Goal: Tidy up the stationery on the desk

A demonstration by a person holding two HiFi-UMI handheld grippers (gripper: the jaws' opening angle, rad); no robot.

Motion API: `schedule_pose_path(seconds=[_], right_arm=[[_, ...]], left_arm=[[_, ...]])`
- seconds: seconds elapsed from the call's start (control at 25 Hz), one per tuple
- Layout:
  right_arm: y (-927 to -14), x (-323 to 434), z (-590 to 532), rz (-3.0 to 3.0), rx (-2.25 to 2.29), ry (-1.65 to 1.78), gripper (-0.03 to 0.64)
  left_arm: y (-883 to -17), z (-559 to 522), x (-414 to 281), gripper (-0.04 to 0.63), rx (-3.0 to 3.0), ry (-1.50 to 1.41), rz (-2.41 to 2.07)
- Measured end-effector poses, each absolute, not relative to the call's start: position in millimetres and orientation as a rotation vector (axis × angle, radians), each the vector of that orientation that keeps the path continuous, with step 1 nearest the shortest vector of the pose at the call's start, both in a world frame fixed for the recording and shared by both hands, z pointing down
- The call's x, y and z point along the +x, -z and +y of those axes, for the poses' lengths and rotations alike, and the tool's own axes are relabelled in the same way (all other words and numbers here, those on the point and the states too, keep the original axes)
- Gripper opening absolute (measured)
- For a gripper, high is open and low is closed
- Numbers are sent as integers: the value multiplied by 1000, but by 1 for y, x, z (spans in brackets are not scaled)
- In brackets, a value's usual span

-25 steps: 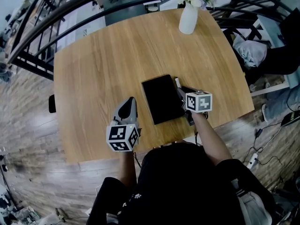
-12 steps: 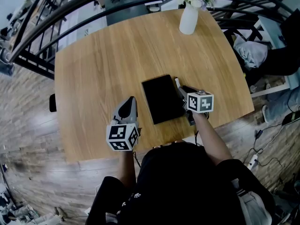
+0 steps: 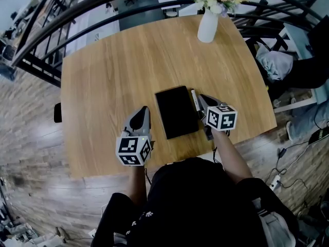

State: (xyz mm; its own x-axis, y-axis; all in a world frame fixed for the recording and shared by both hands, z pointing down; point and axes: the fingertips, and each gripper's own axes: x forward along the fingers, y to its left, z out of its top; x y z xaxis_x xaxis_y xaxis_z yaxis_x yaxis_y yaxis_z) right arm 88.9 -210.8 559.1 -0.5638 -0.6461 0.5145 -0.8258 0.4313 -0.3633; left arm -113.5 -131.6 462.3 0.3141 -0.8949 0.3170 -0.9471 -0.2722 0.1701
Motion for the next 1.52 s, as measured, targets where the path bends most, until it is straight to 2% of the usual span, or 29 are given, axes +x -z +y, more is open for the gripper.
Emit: schedule_pose_path(seconds=[0.92, 1.52], right_arm=[[-452, 61, -199, -2733, 1174, -639, 9], [-447, 46, -191, -2775, 1079, -612, 9]], left_arm=[[-430, -134, -97, -6, 2333, -203, -1645], [-433, -133, -96, -6, 2321, -218, -1652]])
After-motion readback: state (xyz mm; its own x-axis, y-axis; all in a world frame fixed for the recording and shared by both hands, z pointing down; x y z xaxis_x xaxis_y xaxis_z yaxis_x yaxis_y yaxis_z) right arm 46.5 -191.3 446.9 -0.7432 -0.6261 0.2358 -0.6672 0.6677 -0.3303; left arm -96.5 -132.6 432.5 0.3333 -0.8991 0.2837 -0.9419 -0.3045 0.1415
